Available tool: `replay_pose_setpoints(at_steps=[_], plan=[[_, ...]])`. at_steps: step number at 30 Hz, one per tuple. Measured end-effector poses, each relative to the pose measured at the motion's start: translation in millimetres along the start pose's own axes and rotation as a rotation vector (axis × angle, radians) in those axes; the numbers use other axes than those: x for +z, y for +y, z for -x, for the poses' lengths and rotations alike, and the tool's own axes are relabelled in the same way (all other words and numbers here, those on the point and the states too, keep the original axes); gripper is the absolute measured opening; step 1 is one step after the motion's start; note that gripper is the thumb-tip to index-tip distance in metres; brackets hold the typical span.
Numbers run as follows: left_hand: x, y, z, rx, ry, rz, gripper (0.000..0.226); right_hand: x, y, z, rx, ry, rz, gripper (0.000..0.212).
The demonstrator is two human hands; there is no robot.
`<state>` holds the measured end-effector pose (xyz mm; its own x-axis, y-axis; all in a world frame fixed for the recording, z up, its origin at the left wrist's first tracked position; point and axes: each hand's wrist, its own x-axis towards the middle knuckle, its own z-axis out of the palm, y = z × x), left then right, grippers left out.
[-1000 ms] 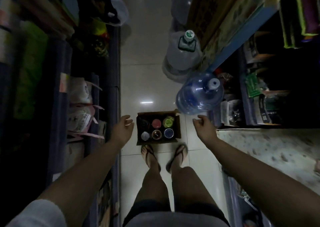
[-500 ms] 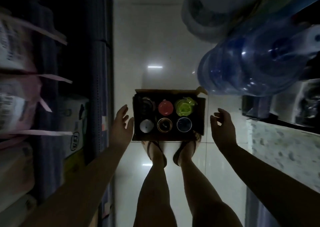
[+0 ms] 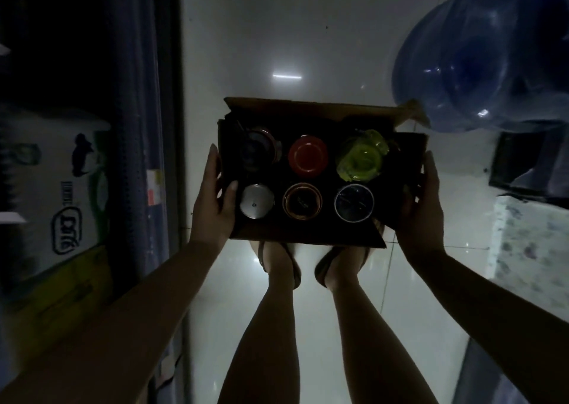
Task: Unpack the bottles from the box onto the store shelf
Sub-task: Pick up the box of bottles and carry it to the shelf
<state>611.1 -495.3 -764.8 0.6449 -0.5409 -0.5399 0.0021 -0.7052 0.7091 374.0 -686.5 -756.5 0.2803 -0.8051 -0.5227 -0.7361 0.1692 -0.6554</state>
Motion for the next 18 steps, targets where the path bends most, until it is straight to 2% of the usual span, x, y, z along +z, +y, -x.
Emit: replay_pose_setpoints(at_steps=[4, 7, 12, 18], plan=[[-5.2, -6.9, -6.7, 0.063, -0.004, -0.039, 0.067, -1.5, 5.7, 0.0, -0.100, 0.018, 0.034, 0.055], [-10.5, -9.9, -9.6, 0.096, 0.013, -0.068, 0.069, -0.7, 14.5, -4.2, -0.083, 0.040, 0.037, 0.056], [-18.0, -10.2, -13.5, 0.019, 0.049, -0.001, 0.082, -1.3, 17.1, -7.9, -0.058, 0.067, 0.019, 0.059], [-29.6, -5.9, -19.2, -0.023, 0.074, 0.111, 0.079, -9.8, 21.3, -8.4, -0.088, 0.077, 0.039, 0.056]])
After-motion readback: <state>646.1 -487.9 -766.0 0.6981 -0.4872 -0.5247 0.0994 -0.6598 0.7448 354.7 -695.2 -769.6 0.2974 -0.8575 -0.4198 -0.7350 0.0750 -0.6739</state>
